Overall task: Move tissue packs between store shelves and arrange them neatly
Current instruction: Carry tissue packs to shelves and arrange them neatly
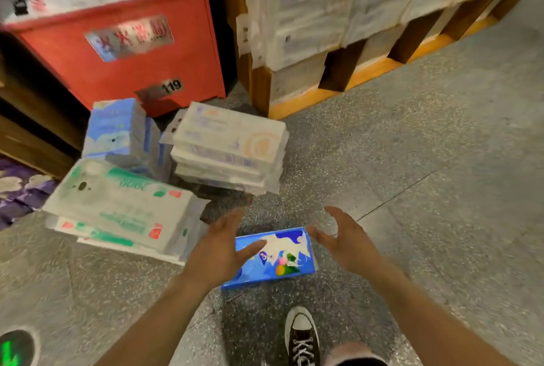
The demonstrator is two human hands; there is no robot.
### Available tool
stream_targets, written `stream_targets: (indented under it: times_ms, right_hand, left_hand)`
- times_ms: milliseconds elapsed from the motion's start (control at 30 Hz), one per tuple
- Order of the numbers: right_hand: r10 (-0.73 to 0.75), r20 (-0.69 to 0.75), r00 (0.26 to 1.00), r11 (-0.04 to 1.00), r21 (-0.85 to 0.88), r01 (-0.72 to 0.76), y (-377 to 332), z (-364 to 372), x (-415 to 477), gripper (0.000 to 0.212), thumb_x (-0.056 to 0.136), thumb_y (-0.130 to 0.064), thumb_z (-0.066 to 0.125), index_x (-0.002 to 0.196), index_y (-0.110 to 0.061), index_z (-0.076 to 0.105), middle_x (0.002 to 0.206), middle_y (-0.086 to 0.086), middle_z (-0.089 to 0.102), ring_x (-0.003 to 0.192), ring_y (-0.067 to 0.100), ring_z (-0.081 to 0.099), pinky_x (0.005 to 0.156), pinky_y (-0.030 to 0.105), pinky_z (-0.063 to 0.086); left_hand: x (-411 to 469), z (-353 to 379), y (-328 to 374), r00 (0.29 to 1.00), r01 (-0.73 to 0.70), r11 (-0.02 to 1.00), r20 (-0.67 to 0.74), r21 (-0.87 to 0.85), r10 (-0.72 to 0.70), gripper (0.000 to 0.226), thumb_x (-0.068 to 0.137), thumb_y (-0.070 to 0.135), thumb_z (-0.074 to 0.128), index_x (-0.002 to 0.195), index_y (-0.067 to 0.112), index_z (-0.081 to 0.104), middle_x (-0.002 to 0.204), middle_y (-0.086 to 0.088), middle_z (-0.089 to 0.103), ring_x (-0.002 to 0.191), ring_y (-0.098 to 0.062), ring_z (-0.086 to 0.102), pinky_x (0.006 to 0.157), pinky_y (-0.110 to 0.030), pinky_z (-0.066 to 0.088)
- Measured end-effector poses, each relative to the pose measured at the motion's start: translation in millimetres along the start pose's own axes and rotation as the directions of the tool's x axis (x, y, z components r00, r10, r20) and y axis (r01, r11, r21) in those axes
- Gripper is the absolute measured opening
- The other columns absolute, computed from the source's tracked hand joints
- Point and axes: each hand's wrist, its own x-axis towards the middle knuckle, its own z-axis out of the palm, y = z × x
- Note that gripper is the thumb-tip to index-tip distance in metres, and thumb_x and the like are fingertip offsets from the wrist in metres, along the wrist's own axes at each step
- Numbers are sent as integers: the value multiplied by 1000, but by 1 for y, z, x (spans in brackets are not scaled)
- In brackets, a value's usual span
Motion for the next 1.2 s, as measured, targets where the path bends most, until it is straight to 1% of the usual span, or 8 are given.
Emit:
stream_targets:
  times_ms: [300,433,567,700,833,933,1033,1200]
  right_hand:
    - [107,70,992,989,90,-113,126,148,156,98,83,-66,64,158,-15,26,161,8,37,143,28,41,112,40,39]
    - [189,102,977,969,139,-202,160,193,199,97,88,-57,68,159,-11,21,157,10,42,138,29,47,98,36,43]
    - [265,121,957,935,211,-286,185,232,227,100,76,-66,74,146,-7,33,139,10,58,122,30,60,91,35,48]
    - [359,164,919,881,267,-391,199,254,236,101,74,-65,78,143,-4,35,137,9,59,125,31,58,99,40,49]
    - [354,191,915,820,408,-402,222,262,250,98,45,-74,88,120,-16,65,110,-2,77,99,23,74,91,45,59]
    - [321,236,917,778,487,-397,213,262,247,56,68,-44,90,111,-13,73,100,3,80,94,26,76,89,52,60]
    - [303,188,934,778,518,-356,206,261,244,37,82,-28,84,112,-10,72,101,7,79,95,28,75,90,53,59]
    - [291,78,954,831,473,-292,188,232,222,62,66,-57,88,111,-21,68,102,1,78,93,24,75,87,51,60]
  left_hand:
    - [79,194,-146,954,297,950,74,-94,-291,100,84,73,53,160,24,13,161,-7,30,144,-29,36,109,-43,38]
    - [101,246,-195,906,423,888,72,-181,-417,115,72,90,47,156,16,23,153,-13,38,139,-35,38,108,-48,39]
    - [113,285,-212,831,549,769,118,-327,-544,108,85,65,62,159,8,8,159,-21,27,142,-40,36,109,-47,36]
    - [120,307,-225,789,582,660,134,-476,-599,125,56,94,54,145,9,29,135,-19,55,116,-40,59,94,-50,49]
    - [126,298,-223,751,616,559,201,-554,-629,83,78,70,68,126,7,48,108,-10,64,99,-33,64,80,-41,47]
    - [130,302,-233,771,601,611,174,-515,-612,80,68,84,63,103,12,63,96,-10,71,90,-32,68,82,-45,54]
    - [129,303,-235,779,583,634,128,-509,-614,56,82,66,68,101,13,64,100,-12,71,94,-33,68,84,-43,53]
    - [111,270,-208,774,542,580,92,-608,-626,59,71,69,70,102,18,65,96,-4,71,91,-29,68,87,-44,54]
